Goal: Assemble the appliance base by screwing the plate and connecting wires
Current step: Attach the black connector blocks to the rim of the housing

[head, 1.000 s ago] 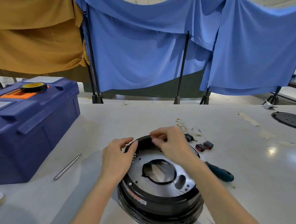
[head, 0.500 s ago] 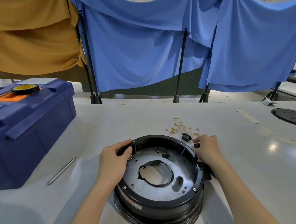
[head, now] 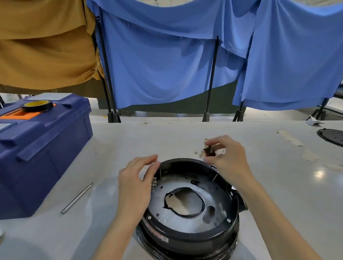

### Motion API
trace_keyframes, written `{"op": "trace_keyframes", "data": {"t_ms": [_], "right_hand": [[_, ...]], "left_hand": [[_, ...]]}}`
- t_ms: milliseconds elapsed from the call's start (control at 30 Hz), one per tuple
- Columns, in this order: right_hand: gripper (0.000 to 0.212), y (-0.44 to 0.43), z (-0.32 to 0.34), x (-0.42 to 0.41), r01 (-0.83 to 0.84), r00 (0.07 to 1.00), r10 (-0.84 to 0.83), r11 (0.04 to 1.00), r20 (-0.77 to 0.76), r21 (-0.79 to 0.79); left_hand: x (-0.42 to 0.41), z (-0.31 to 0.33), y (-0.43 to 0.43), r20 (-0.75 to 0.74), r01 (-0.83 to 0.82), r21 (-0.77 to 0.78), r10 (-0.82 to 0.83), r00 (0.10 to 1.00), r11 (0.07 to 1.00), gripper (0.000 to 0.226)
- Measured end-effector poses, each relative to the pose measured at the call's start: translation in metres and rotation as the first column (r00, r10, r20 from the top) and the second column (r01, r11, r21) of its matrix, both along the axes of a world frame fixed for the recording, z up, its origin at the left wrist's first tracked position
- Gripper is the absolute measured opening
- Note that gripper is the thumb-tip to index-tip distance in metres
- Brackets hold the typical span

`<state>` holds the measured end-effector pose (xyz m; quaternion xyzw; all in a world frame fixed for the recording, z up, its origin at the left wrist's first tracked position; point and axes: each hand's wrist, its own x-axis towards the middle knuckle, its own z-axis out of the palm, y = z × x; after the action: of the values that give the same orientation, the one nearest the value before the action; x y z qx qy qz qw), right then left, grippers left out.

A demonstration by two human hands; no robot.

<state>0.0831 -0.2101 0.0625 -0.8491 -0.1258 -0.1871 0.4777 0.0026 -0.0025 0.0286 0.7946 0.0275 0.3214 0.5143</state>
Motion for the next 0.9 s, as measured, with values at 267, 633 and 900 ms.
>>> {"op": "trace_keyframes", "data": {"t_ms": [267, 633, 900], "right_hand": [[0.052, 0.077, 0.011, -0.054, -0.386, 0.922, 0.385, 0.918, -0.029, -0.091], [0.043, 0.091, -0.024, -0.054, -0.441, 0.884, 0.353, 0.847, -0.308, -0.296], [0.053, 0.094, -0.031, -0.055, -0.414, 0.904, 0.353, 0.860, -0.240, -0.298]], "left_hand": [[-0.009, 0.017, 0.012, -0.023, 0.230, -0.214, -0.240, 0.970, 0.949, 0.023], [-0.028, 0.002, 0.064, -0.263, 0.079, -0.115, -0.107, 0.959, 0.990, 0.032], [-0.031, -0.002, 0.058, -0.341, 0.081, -0.014, -0.081, 0.936, 0.997, 0.032]]}}
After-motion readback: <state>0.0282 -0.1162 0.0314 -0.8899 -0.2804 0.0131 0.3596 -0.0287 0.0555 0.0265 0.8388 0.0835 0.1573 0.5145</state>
